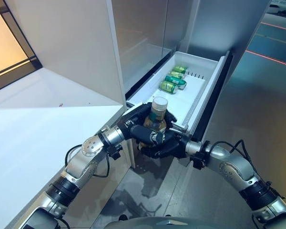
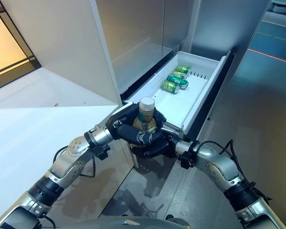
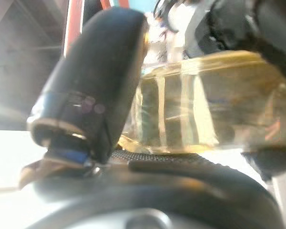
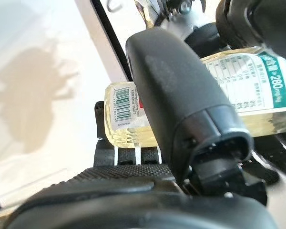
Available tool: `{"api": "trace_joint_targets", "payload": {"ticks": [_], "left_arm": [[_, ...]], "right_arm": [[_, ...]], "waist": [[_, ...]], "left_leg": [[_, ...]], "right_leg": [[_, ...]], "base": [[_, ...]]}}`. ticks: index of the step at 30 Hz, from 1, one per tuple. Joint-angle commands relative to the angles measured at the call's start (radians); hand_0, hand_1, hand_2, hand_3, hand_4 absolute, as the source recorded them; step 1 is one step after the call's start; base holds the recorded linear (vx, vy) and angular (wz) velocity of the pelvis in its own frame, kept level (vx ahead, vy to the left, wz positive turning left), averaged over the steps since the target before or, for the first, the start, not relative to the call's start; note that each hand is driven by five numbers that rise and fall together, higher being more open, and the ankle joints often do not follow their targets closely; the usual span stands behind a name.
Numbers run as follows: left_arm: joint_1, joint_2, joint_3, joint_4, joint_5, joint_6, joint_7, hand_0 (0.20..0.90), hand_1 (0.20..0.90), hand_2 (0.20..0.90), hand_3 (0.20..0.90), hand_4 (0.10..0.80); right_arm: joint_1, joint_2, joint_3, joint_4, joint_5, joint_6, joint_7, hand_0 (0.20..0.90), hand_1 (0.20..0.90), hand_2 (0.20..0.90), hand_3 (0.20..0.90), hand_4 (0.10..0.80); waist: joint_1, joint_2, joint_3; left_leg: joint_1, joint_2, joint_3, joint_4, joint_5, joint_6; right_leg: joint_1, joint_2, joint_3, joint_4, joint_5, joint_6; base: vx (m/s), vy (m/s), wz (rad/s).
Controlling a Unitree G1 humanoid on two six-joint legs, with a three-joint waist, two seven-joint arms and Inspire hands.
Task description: Put drinks into fridge and close the fridge
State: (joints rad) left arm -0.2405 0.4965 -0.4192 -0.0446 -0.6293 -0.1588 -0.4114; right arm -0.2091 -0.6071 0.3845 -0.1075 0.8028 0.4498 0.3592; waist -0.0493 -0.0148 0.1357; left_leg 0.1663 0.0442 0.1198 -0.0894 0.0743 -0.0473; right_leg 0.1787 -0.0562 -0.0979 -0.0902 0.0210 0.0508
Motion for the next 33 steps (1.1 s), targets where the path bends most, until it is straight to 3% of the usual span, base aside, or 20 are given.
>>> {"api": "trace_joint_targets", "payload": {"ticks": [1, 5, 13, 23, 33], "left_arm": [[-0.087, -0.079, 0.002, 0.013, -0.031, -0.185, 0.028, 0.900, 0.900, 0.900, 0.900, 0.800], [-0.063, -0.093, 0.028, 0.026, 0.020, -0.214, 0.122, 0.900, 0.900, 0.900, 0.900, 0.800], [0.023, -0.087, 0.041, 0.094, 0.017, -0.142, 0.125, 0.900, 0.900, 0.900, 0.900, 0.800], [0.153, -0.044, -0.022, 0.177, -0.005, -0.038, 0.050, 0.900, 0.900, 0.900, 0.900, 0.800], [0.234, 0.004, -0.105, 0.303, 0.056, 0.081, -0.014, 0.900, 0.900, 0.900, 0.900, 0.800]], "right_arm": [[-0.229, 0.072, -0.164, -0.061, 0.046, -0.221, -0.091, 0.300, 0.300, 0.300, 0.200, 0.100], [-0.282, 0.048, -0.204, -0.037, -0.039, -0.253, -0.177, 0.300, 0.300, 0.300, 0.200, 0.100], [-0.414, -0.041, -0.267, 0.120, -0.098, -0.236, -0.307, 0.300, 0.300, 0.300, 0.200, 0.100], [-0.603, -0.249, -0.263, 0.492, -0.151, -0.265, -0.355, 0.300, 0.300, 0.300, 0.200, 0.100], [-0.745, -0.343, -0.184, 0.823, -0.212, -0.274, -0.373, 0.300, 0.300, 0.300, 0.200, 0.100]], "waist": [[0.019, -0.013, -0.057], [0.031, -0.016, -0.054], [0.063, -0.028, -0.050], [0.126, -0.042, -0.039], [0.189, -0.040, 0.011]], "left_leg": [[0.005, -0.087, -0.016, 0.007, -0.123, 0.069], [0.005, -0.087, -0.021, 0.010, -0.126, 0.069], [-0.002, -0.093, -0.049, 0.029, -0.137, 0.071], [-0.014, -0.091, -0.075, 0.046, -0.139, 0.066], [-0.064, -0.096, -0.120, 0.094, -0.137, 0.061]], "right_leg": [[-0.035, 0.057, -0.068, 0.071, -0.071, 0.006], [-0.034, 0.056, -0.076, 0.079, -0.077, 0.001], [-0.030, 0.053, -0.076, 0.089, -0.087, -0.009], [-0.029, 0.050, -0.122, 0.127, -0.114, -0.021], [-0.053, 0.039, -0.172, 0.170, -0.133, -0.033]], "base": [[0.039, 0.001, 0.01], [0.039, 0.001, 0.01], [0.042, 0.005, 0.08], [0.070, 0.000, 0.21], [0.080, -0.029, 0.24]]}}
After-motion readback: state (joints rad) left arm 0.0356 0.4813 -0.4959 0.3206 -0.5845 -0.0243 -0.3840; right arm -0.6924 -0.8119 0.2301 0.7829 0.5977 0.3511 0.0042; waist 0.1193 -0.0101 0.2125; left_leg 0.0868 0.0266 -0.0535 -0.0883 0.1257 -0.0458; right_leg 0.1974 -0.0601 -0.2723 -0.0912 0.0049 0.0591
